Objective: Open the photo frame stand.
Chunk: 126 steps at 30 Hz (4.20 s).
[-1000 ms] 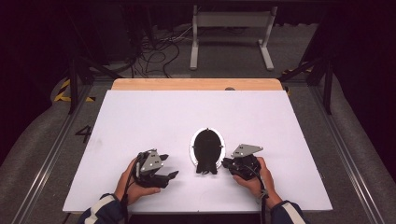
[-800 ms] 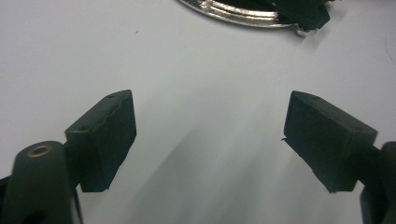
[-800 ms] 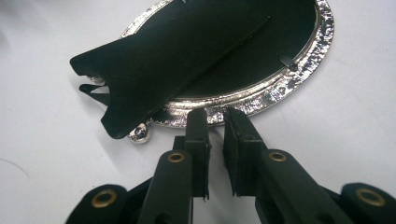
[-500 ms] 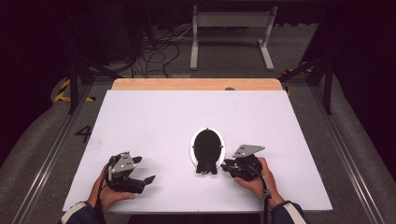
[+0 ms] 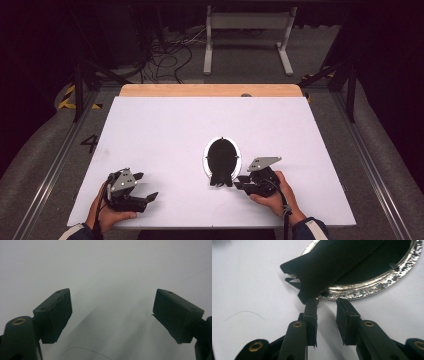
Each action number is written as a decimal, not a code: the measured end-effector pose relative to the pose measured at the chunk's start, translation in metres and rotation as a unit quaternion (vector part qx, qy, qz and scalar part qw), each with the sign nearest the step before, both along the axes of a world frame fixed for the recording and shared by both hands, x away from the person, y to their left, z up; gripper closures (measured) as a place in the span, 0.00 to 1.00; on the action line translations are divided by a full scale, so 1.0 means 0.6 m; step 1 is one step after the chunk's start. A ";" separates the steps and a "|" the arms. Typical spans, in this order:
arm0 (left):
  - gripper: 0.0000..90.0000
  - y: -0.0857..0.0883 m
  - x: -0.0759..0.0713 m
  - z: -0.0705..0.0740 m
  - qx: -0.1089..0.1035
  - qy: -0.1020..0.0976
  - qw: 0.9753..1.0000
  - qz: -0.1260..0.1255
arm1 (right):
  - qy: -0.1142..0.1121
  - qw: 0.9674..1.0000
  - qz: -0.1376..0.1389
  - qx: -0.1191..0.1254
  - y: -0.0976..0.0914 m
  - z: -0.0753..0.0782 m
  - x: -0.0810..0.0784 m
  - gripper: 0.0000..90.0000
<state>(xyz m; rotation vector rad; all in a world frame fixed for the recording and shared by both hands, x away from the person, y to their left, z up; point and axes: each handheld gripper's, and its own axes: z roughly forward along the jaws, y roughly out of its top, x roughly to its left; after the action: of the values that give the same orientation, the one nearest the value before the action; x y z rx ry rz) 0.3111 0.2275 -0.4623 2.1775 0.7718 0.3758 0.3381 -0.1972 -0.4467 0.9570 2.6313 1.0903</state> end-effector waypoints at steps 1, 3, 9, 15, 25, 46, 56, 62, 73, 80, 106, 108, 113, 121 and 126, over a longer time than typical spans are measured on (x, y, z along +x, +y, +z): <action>0.18 -0.001 0.000 0.001 0.001 -0.001 1.000 -0.001 | 0.001 1.000 0.002 -0.002 0.001 0.000 -0.001 0.79; 0.18 -0.004 0.000 0.000 0.001 -0.001 1.000 -0.004 | 0.007 1.000 0.009 -0.004 0.002 0.000 -0.003 0.78; 0.18 -0.010 0.004 -0.005 0.010 0.005 1.000 -0.007 | 0.013 1.000 0.023 -0.008 0.010 -0.001 -0.005 0.78; 0.18 -0.013 0.004 -0.007 0.009 0.007 1.000 -0.009 | 0.015 0.999 0.035 -0.022 0.026 -0.001 -0.008 0.76; 0.17 -0.015 0.004 -0.007 0.010 0.006 1.000 -0.010 | 0.018 1.000 0.022 -0.004 0.026 -0.002 -0.006 0.76; 0.16 -0.025 0.006 -0.012 0.030 0.011 0.999 -0.018 | 0.145 0.973 -0.061 0.171 0.011 -0.020 0.040 0.65; 0.16 -0.042 0.003 -0.009 0.026 0.011 0.999 -0.028 | 0.229 0.933 -0.103 0.258 0.001 -0.031 0.064 0.64; 0.16 -0.058 0.021 -0.003 0.003 0.021 0.999 -0.036 | 0.236 0.925 -0.111 0.277 0.001 -0.040 0.076 0.67; 0.23 -0.142 0.103 0.015 -0.047 0.040 0.996 -0.070 | 0.206 0.937 -0.086 0.270 0.005 -0.041 0.081 0.72; 0.22 -0.174 0.148 0.010 -0.079 0.077 0.991 -0.075 | 0.154 0.953 -0.059 0.253 0.009 -0.036 0.073 0.72; 0.26 -0.221 0.175 0.002 -0.132 0.120 0.978 -0.111 | 0.046 0.980 0.004 0.191 0.012 -0.017 0.040 0.75; 0.35 -0.221 0.173 0.005 -0.136 0.118 0.976 -0.121 | 0.047 0.981 0.006 0.187 0.010 -0.017 0.039 0.75; 0.52 -0.224 0.164 0.012 -0.133 0.100 0.978 -0.128 | 0.045 0.982 0.007 0.182 0.008 -0.018 0.037 0.75; 0.59 -0.224 0.157 0.015 -0.124 0.082 0.982 -0.118 | 0.043 0.983 0.006 0.181 0.008 -0.018 0.035 0.75; 0.60 -0.226 0.148 0.022 -0.116 0.053 0.985 -0.114 | 0.040 0.983 0.006 0.178 0.008 -0.017 0.033 0.77</action>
<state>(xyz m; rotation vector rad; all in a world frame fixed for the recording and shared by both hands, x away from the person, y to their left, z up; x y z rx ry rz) 0.4001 0.0918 -0.4493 2.0490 0.5831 0.0509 0.3582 -0.1922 -0.4567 1.0651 2.5541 1.5956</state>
